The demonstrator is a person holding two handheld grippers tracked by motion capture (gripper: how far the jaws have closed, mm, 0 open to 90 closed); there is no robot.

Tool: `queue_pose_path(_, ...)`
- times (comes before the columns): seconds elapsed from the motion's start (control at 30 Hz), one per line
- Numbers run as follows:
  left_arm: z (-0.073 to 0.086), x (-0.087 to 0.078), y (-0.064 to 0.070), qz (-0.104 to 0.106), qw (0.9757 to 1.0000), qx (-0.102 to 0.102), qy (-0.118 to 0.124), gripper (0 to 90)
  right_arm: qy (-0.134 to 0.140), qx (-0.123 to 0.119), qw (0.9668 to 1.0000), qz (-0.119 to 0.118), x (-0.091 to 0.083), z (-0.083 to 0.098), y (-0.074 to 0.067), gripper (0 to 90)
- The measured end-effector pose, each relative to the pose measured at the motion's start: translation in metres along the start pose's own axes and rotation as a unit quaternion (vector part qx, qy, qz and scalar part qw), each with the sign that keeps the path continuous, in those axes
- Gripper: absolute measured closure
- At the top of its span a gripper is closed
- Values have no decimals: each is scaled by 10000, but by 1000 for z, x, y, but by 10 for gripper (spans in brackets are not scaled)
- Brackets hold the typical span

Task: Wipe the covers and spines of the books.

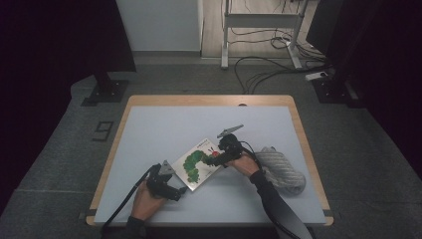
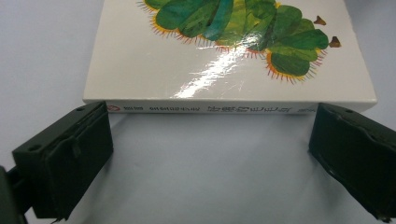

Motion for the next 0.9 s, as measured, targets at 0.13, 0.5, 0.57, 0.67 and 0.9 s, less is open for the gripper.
queue_pose_path(0.13,0,0,0,9,10000,8,0,0,112,127,9998,-69,-4,-1,-1,25)
queue_pose_path(0.5,0,0,0,22,10000,24,-2,0,239,205,9995,-103,-17,1,-6,29)
queue_pose_path(0.57,0,0,0,22,10000,25,-2,0,236,215,9994,-114,-19,1,-8,32)
queue_pose_path(0.67,0,0,0,20,10000,27,-3,0,244,231,9993,-142,-23,2,-9,37)
queue_pose_path(0.9,0,0,0,21,10000,20,1,0,270,279,9990,-242,-29,3,-11,62)
Point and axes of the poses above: each handheld gripper's, and its own axes: x roughly forward along the jaws, z roughly out of its underside, y roughly to its right, the point moved 7 cm from there along x, roughly forward along the jaws, and after that the axes turned 3 degrees about -z, right-handed, at the moved point
